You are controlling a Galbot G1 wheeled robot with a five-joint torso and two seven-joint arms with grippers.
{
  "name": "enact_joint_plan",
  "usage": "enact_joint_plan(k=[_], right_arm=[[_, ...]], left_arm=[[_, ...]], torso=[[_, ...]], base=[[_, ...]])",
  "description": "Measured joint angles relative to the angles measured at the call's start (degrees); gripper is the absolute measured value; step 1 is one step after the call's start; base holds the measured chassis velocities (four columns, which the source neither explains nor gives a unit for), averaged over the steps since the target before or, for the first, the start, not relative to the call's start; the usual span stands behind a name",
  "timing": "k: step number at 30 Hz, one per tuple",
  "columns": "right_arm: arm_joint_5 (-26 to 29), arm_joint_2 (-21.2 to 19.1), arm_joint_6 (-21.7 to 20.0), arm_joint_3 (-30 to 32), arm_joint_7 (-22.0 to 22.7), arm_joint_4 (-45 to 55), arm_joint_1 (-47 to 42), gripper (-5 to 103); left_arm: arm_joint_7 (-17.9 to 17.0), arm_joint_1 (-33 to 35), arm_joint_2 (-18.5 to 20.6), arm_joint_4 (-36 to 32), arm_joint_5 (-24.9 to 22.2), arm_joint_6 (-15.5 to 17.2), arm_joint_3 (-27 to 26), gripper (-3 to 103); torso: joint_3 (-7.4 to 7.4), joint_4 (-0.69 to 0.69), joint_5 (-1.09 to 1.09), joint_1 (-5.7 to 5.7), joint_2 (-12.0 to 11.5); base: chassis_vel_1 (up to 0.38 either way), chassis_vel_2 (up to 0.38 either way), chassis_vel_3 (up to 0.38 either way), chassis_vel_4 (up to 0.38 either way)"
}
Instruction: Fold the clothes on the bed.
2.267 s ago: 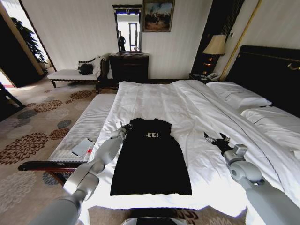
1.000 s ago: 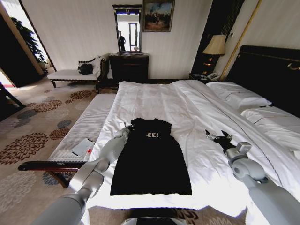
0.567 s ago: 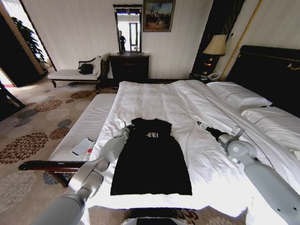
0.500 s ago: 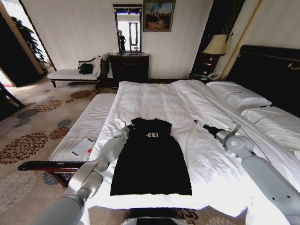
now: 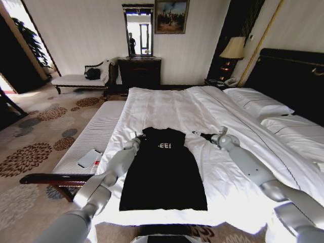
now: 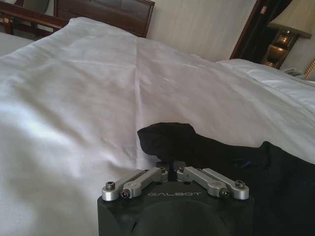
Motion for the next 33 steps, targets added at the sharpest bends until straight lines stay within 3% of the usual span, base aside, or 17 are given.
enact_joint_plan(k=[8, 17, 25, 33], right_arm=[[-2.75, 5.91, 0.14, -2.64, -3.09, -9.16, 5.14, 100], [-11.96, 15.16, 1.87, -0.5, -9.48, -21.03, 6.8, 100], [-18.42, 18.33, 3.93, 4.35, -11.46, -25.89, 5.66, 100], [-19.65, 18.18, 4.21, 6.58, -11.48, -26.32, 5.02, 100]], left_arm=[[0.0, 0.77, 0.15, -1.25, 0.26, 0.03, 0.1, 3], [0.0, 1.42, 1.53, -2.23, -0.04, 0.1, 0.35, 3], [0.0, 1.38, 1.29, -2.0, -0.41, 0.08, 1.61, 3], [0.0, 0.71, 0.94, -2.0, -1.14, 0.07, 2.81, 3]], torso=[[0.0, 0.02, -0.01, 0.0, 0.0], [0.0, 0.03, 0.0, -0.01, 0.0], [0.0, 0.0, 0.01, -0.01, 0.0], [-0.01, -0.01, 0.01, -0.02, 0.01]], base=[[0.0, 0.0, 0.0, 0.0], [0.0, 0.0, 0.0, 0.0], [0.0, 0.0, 0.0, 0.0], [0.0, 0.0, 0.0, 0.0]])
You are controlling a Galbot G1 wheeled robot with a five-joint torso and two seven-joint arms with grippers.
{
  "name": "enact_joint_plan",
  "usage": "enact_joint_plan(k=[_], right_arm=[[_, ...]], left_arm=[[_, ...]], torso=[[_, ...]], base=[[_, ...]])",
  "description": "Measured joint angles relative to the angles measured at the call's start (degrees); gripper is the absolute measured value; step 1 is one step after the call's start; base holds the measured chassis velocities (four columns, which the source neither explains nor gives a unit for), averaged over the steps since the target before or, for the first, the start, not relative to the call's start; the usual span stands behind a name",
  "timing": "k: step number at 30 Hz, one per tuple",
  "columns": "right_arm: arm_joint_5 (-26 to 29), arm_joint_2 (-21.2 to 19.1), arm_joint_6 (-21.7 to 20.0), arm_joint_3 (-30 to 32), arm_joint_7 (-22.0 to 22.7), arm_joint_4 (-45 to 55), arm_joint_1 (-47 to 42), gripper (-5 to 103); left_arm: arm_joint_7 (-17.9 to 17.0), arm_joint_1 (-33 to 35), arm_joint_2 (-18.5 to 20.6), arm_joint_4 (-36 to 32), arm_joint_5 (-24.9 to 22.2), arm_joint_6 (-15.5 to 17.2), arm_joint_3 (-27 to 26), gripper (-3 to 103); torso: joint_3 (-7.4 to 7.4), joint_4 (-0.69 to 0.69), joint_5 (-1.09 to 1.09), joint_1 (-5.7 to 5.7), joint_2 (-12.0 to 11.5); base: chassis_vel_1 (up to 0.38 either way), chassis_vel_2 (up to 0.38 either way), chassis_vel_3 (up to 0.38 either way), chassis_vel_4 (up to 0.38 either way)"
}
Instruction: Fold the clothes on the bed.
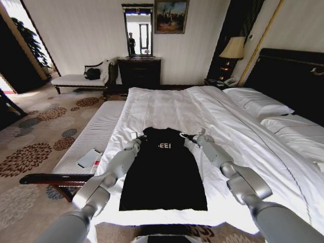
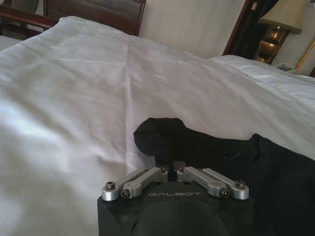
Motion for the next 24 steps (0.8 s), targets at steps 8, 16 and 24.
enact_joint_plan(k=[8, 16, 24], right_arm=[[-0.94, 2.31, -0.04, 2.71, -0.63, -2.47, 0.67, 100], [-2.31, 2.56, -0.01, 3.46, -1.04, -3.05, 0.55, 93], [-2.74, 2.13, 0.39, 3.34, -2.23, -3.11, 0.4, 66]], left_arm=[[0.0, -1.0, -1.12, 1.3, -0.17, -0.01, 0.71, 3], [0.0, -1.2, -1.16, 1.63, -0.28, -0.06, 0.83, 3], [0.0, -1.11, -1.18, 1.97, -0.33, -0.25, 0.83, 3]], torso=[[0.0, 0.03, 0.0, 0.0, 0.0], [0.0, 0.02, 0.0, 0.0, 0.0], [0.0, 0.01, 0.0, 0.0, 0.0]], base=[[0.0, 0.0, 0.0, 0.0], [0.0, 0.0, 0.0, 0.0], [0.0, 0.0, 0.0, 0.0]])
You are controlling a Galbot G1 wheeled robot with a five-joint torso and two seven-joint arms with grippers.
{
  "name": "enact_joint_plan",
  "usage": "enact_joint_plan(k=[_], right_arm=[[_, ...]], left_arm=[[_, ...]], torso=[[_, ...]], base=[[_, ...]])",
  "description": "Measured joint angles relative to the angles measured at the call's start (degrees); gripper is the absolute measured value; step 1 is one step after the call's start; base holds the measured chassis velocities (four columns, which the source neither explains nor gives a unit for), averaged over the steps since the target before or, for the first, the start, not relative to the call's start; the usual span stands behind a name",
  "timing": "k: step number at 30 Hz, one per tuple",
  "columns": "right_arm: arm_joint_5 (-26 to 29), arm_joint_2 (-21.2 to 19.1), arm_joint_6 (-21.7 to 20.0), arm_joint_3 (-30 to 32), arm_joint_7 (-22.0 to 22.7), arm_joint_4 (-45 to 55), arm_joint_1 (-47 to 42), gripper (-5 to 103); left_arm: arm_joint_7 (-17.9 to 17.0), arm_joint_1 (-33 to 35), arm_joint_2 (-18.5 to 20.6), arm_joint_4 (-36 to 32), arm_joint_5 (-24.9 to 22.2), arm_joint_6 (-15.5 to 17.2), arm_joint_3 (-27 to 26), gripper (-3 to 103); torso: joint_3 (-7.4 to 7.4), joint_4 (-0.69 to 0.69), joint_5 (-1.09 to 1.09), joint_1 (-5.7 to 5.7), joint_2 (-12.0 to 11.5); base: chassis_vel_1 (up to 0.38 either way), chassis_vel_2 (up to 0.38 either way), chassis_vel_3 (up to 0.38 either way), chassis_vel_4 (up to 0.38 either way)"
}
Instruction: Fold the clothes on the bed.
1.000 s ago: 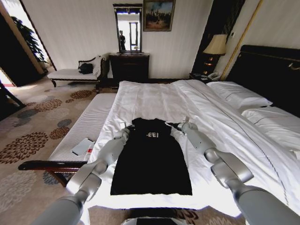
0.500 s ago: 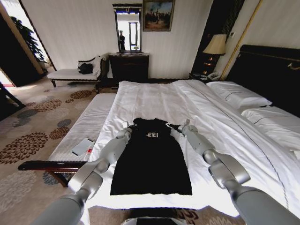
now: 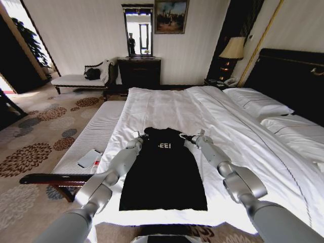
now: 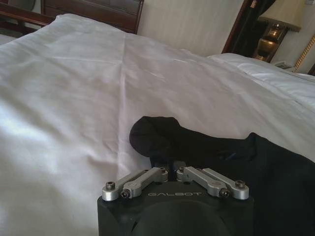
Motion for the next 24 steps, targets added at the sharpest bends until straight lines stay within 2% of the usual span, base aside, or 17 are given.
enact_joint_plan(k=[4, 6, 9, 12, 13, 14, 15, 18, 24], right_arm=[[-0.09, 0.1, 0.16, -0.03, -0.23, -0.06, 0.15, 44], [-0.1, 0.13, 0.19, -0.03, -0.25, -0.06, 0.16, 44], [-0.18, 0.3, 0.32, -0.04, -0.35, -0.06, 0.15, 27], [-0.27, 0.37, 0.37, -0.03, -0.39, -0.06, 0.11, 22], [-0.39, 0.39, 0.42, -0.03, -0.48, -0.07, -0.02, 12], [-0.41, 0.39, 0.45, -0.03, -0.52, -0.07, -0.07, 12], [-0.42, 0.39, 0.46, -0.02, -0.54, -0.07, -0.11, 6], [-0.48, 0.38, 0.48, -0.01, -0.58, -0.04, -0.24, 1], [-0.53, 0.28, 0.5, -0.08, -0.59, 0.24, -0.35, 1]], left_arm=[[0.0, 0.05, -0.03, 0.05, 0.0, -0.04, -0.15, 3], [0.0, 0.05, -0.04, 0.06, 0.0, -0.05, -0.17, 3], [0.0, -0.03, -0.1, 0.34, -0.02, -0.1, -0.3, 3], [0.0, -0.11, -0.16, 0.55, -0.03, -0.15, -0.36, 3], [0.0, -0.19, -0.23, 0.81, -0.04, -0.2, -0.44, 3], [0.0, -0.21, -0.26, 0.91, -0.04, -0.22, -0.49, 3], [0.0, -0.23, -0.27, 0.99, -0.04, -0.23, -0.51, 3], [0.0, -0.34, -0.29, 1.25, -0.05, -0.28, -0.57, 3], [0.0, -0.52, -0.34, 1.52, -0.1, -0.35, -0.83, 3]], torso=[[0.0, 0.01, 0.0, 0.0, 0.0], [0.0, 0.01, 0.0, 0.0, 0.0], [0.0, 0.01, 0.0, 0.0, 0.0], [0.0, 0.01, 0.0, 0.0, 0.0], [0.0, 0.01, 0.0, 0.0, 0.0], [0.0, 0.01, 0.0, 0.0, 0.0], [0.0, 0.01, 0.0, 0.0, 0.0], [0.0, 0.01, 0.0, 0.0, 0.0], [0.0, 0.01, 0.0, 0.0, 0.0]], base=[[0.0, 0.0, 0.0, 0.0], [0.0, 0.0, 0.0, 0.0], [0.0, 0.0, 0.0, 0.0], [0.0, 0.0, 0.0, 0.0], [0.0, 0.0, 0.0, 0.0], [0.0, 0.0, 0.0, 0.0], [0.0, 0.0, 0.0, 0.0], [0.0, 0.0, 0.0, 0.0], [0.0, 0.0, 0.0, 0.0]])
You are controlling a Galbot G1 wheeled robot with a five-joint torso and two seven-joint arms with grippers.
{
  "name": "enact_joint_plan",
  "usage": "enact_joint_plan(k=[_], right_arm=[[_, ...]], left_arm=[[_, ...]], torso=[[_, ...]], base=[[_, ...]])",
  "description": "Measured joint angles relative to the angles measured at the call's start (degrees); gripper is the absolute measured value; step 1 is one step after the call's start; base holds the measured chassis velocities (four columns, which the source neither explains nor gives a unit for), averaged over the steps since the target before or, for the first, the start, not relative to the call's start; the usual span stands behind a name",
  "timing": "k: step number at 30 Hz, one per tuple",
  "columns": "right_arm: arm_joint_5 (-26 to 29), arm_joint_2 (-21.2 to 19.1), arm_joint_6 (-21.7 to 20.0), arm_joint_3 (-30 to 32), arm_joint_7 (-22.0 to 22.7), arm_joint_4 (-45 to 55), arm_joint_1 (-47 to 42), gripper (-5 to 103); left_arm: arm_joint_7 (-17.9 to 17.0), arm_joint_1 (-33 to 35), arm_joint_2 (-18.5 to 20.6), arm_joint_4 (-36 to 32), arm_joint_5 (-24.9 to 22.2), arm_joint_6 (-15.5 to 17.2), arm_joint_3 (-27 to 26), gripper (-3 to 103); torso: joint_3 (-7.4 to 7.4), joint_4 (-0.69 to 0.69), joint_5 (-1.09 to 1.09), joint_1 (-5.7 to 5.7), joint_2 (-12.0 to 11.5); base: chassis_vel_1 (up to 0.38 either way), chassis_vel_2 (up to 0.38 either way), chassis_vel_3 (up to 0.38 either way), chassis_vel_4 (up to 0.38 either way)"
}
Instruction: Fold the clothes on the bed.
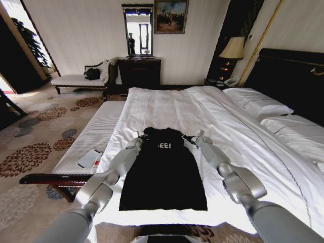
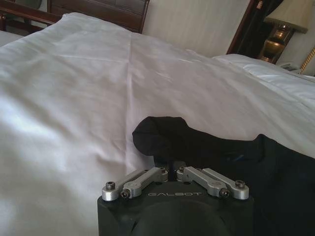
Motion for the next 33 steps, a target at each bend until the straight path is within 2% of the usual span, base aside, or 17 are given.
enact_joint_plan(k=[13, 22, 33], right_arm=[[0.62, -0.8, 0.1, -0.74, 0.33, 2.03, -0.3, 1], [5.33, -3.5, -0.06, -3.07, 2.64, 6.98, 0.19, 1], [7.4, -5.2, 0.23, -5.34, 3.48, 9.12, 2.45, 1]], left_arm=[[0.0, -0.27, 0.53, -0.39, -0.03, 0.0, -0.37, 3], [0.01, -2.23, 1.15, -0.7, -1.25, 0.01, -0.8, 3], [0.14, -5.81, 1.93, 0.74, -2.62, 0.1, -0.8, 3]], torso=[[0.0, 0.0, 0.0, 0.0, 0.0], [0.0, -0.01, 0.0, 0.0, 0.0], [0.01, -0.01, 0.0, 0.0, 0.0]], base=[[0.0, 0.0, 0.0, 0.0], [0.0, 0.0, 0.0, 0.0], [0.0, 0.0, 0.0, 0.0]])
